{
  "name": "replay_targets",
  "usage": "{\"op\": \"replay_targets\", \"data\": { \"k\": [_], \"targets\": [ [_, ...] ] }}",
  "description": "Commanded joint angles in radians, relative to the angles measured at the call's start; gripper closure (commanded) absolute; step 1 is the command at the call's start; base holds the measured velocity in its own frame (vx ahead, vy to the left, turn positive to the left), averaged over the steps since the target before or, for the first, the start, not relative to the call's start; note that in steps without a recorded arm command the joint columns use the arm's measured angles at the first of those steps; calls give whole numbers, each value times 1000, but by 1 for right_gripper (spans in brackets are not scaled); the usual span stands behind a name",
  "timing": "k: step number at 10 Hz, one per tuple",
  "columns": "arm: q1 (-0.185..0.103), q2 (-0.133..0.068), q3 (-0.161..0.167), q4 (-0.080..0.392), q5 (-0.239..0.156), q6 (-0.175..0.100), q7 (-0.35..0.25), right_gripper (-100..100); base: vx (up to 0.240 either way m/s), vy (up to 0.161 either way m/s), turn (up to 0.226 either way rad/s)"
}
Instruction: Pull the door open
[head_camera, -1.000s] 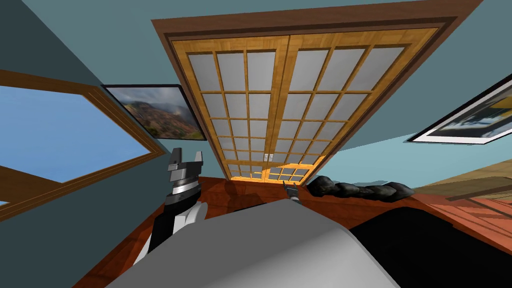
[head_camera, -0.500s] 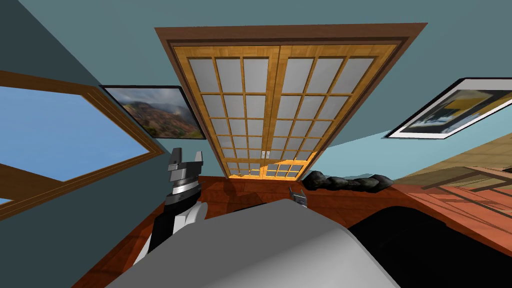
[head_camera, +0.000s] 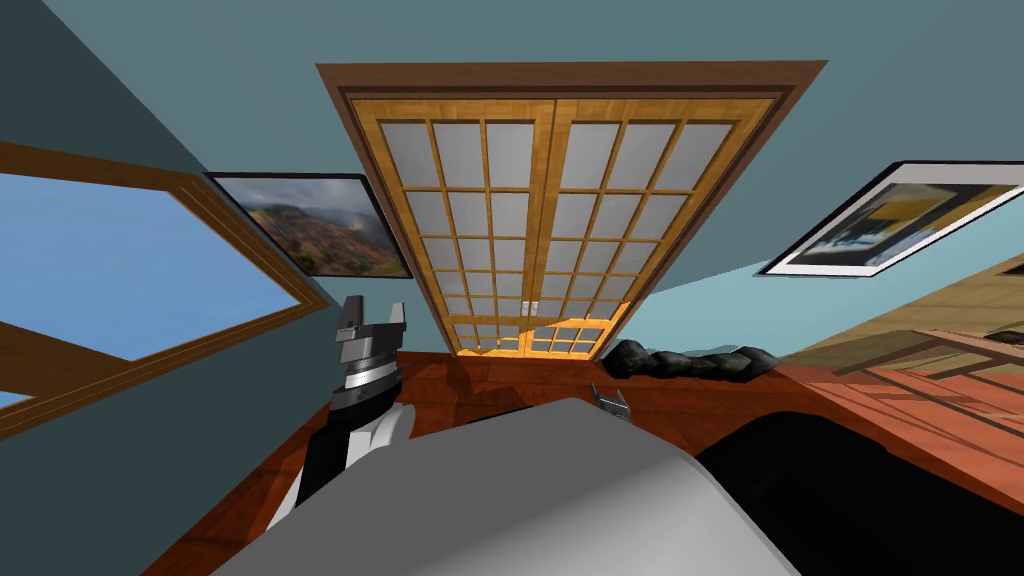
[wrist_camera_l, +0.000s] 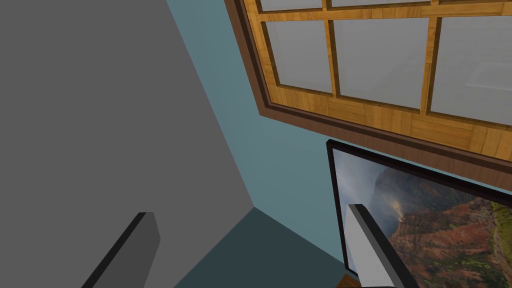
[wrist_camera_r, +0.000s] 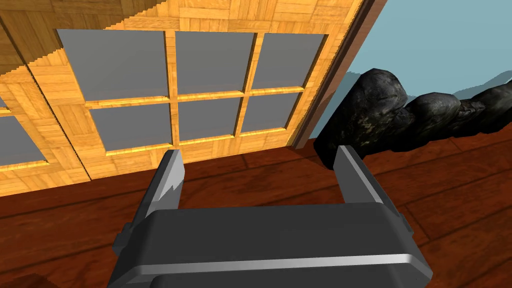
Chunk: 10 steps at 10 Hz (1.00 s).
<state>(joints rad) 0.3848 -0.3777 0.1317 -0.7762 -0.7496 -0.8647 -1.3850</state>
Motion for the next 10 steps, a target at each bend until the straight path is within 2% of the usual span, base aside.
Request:
{"op": "replay_targets", "data": {
  "k": [1,4,8,9,10],
  "targets": [
    [-10,-2,2,29,2,-12,-12,-100,17,-5,-3],
    [-38,-8,-6,40,-1,-16,-26,-100,152,-19,101],
    [-88,-1,2,24,5,-19,-33,-100,194,-15,98],
    [-88,-1,2,24,5,-19,-33,-100,116,-19,47],
    [-106,2,5,17,8,-20,-35,-100,122,36,98]
  ]
}}
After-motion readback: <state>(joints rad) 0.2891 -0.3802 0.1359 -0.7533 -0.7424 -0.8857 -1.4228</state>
